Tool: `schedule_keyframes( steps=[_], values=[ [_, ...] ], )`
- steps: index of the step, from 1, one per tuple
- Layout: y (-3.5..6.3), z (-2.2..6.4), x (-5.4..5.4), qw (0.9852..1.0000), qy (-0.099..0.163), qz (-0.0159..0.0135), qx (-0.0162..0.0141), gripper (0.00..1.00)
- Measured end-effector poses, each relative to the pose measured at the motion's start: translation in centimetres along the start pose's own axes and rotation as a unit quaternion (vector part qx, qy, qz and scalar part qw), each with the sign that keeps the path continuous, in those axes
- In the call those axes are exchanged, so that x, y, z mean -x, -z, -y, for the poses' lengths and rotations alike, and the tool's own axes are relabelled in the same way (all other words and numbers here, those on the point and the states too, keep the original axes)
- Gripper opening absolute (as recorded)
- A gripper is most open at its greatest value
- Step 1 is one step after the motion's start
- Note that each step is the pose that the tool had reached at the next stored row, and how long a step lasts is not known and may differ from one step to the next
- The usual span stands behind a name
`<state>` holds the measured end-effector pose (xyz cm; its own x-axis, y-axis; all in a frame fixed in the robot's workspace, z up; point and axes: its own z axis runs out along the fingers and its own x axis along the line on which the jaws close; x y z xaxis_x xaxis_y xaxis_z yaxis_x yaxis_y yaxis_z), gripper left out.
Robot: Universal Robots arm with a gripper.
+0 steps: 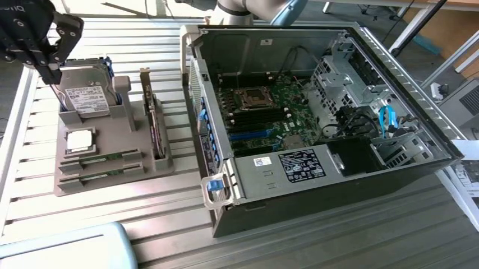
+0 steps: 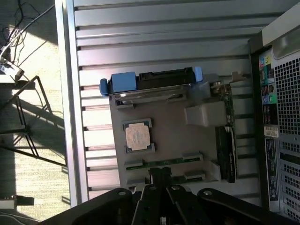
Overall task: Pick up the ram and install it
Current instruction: 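Reach for the ram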
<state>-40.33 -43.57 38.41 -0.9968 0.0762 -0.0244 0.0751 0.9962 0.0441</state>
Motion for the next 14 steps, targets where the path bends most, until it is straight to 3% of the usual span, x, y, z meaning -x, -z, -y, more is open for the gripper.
schedule_keyframes(
  steps=[14],
  values=[
    [0.06,6.39,0.6,1.0,0.0,0.0001,0.0,0.11]
  ],
)
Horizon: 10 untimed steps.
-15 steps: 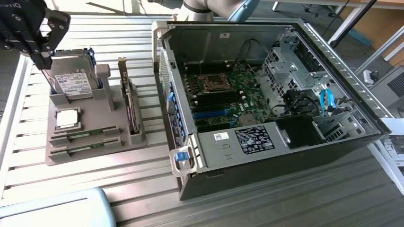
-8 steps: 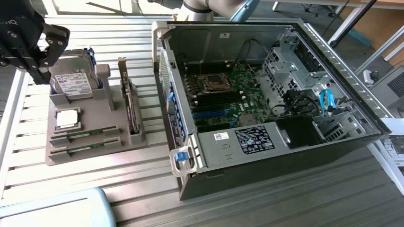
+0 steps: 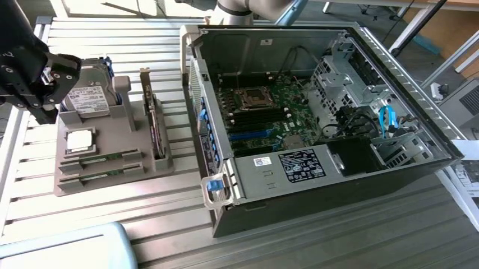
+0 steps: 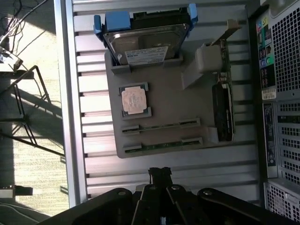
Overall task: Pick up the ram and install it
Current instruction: 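Reach for the ram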
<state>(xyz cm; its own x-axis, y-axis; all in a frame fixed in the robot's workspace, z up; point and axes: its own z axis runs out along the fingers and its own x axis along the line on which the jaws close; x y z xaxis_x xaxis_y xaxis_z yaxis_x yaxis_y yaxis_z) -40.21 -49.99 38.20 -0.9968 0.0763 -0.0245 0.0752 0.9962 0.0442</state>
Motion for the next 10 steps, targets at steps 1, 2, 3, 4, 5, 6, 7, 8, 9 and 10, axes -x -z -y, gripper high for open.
schedule_keyframes(
  steps=[1,2,3,4,5,6,7,8,9,10],
  values=[
    [0.02,0.58,0.1,1.0,0.0,-0.0001,0.0,0.11],
    [0.02,1.08,0.1,1.0,0.0,0.0,0.0,0.11],
    [0.03,1.39,0.1,1.0,0.0,0.0,0.0,0.11],
    [0.03,1.63,0.1,1.0,0.0,0.0,0.0,0.11],
    [0.03,1.66,0.1,1.0,0.0,0.0,0.0,0.11],
    [0.03,1.66,0.1,1.0,0.0,0.0,0.0,0.11],
    [0.04,1.66,0.1,1.0,0.0,0.0,0.0,0.11],
    [0.03,1.66,0.1,1.0,0.0,0.0,0.0,0.11],
    [0.04,1.66,0.1,1.0,0.0,-0.0001,-0.0001,0.11],
    [0.04,1.66,0.1,1.0,0.0,-0.0001,-0.0001,0.11]
  ],
)
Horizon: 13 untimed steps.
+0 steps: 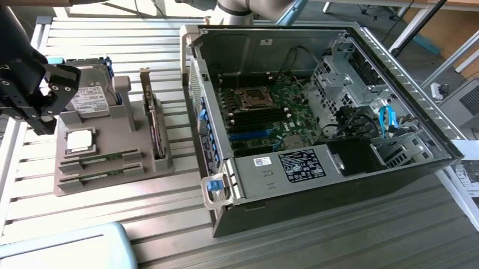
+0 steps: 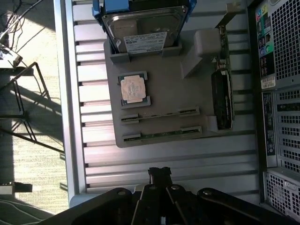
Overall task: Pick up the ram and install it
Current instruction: 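Reach for the ram, then pick up the ram and move it above insertion slot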
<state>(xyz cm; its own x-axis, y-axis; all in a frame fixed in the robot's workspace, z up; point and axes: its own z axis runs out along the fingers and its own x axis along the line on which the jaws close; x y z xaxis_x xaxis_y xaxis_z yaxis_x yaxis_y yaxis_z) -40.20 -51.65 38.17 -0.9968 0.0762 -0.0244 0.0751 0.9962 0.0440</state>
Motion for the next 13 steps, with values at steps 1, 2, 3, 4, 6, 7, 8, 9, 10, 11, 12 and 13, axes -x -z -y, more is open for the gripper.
schedule_keyframes(
  steps=[1,2,3,4,6,7,8,9,10,11,12,13],
  values=[
    [0.0,0.0,0.0,1.0,0.0,0.0,0.0,0.11],
    [0.0,0.0,0.0,1.0,0.0,0.0,0.0,0.11],
    [0.0,0.0,0.0,1.0,0.0,0.0,0.0,0.11],
    [0.0,0.0,0.0,1.0,0.0,0.0,0.0,0.11],
    [0.0,0.0,0.0,1.0,0.0,0.0,0.0,0.11],
    [0.0,0.0,0.0,1.0,0.004,-0.0001,0.0001,0.11],
    [0.0,0.0,0.0,0.9999,0.012,-0.0005,0.0003,0.11],
    [0.0,0.0,0.0,0.9998,0.022,-0.001,0.0005,0.11],
    [-0.01,0.0,0.0,0.9995,0.032,-0.0014,0.0008,0.11],
    [-0.02,0.0,0.0,0.9992,0.04,-0.0018,0.001,0.11],
    [-0.03,0.0,0.0,0.9984,0.057,-0.0025,0.0014,0.11],
    [-0.03,0.0,0.0,0.9978,0.066,-0.0029,0.0016,0.11]
  ],
)
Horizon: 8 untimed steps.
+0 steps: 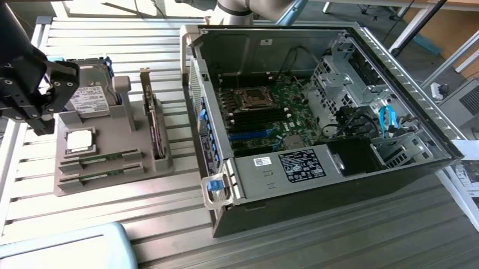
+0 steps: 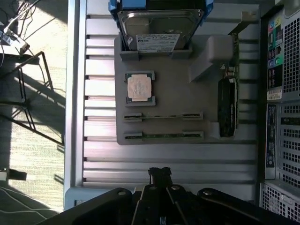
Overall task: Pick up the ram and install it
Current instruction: 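Pick up the ram and move it above insertion slot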
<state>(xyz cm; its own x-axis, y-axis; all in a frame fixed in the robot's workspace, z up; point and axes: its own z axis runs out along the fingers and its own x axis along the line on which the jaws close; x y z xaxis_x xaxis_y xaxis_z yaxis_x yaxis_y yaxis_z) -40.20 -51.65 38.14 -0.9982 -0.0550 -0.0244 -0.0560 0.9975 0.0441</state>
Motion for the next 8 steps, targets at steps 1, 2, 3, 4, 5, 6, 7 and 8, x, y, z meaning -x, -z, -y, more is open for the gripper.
schedule_keyframes(
  steps=[1,2,3,4,5,6,7,8],
  values=[
    [-0.01,0.0,0.0,1.0,0.01,-0.0004,0.0002,0.11],
    [-0.02,0.0,0.0,0.9998,0.018,-0.0008,0.0005,0.11],
    [-0.03,0.0,0.0,0.9996,0.028,-0.0012,0.0007,0.11],
    [-0.05,0.0,0.0,0.9993,0.036,-0.0016,0.0009,0.11],
    [-0.06,0.0,0.0,0.9989,0.046,-0.002,0.0011,0.11],
    [-0.07,0.0,0.0,0.9985,0.055,-0.0024,0.0014,0.11],
    [-0.11,0.0,0.0,0.9974,0.072,-0.0031,0.0018,0.11],
    [-0.15,0.01,0.0,0.9959,0.09,-0.004,0.0022,0.11]
  ],
)
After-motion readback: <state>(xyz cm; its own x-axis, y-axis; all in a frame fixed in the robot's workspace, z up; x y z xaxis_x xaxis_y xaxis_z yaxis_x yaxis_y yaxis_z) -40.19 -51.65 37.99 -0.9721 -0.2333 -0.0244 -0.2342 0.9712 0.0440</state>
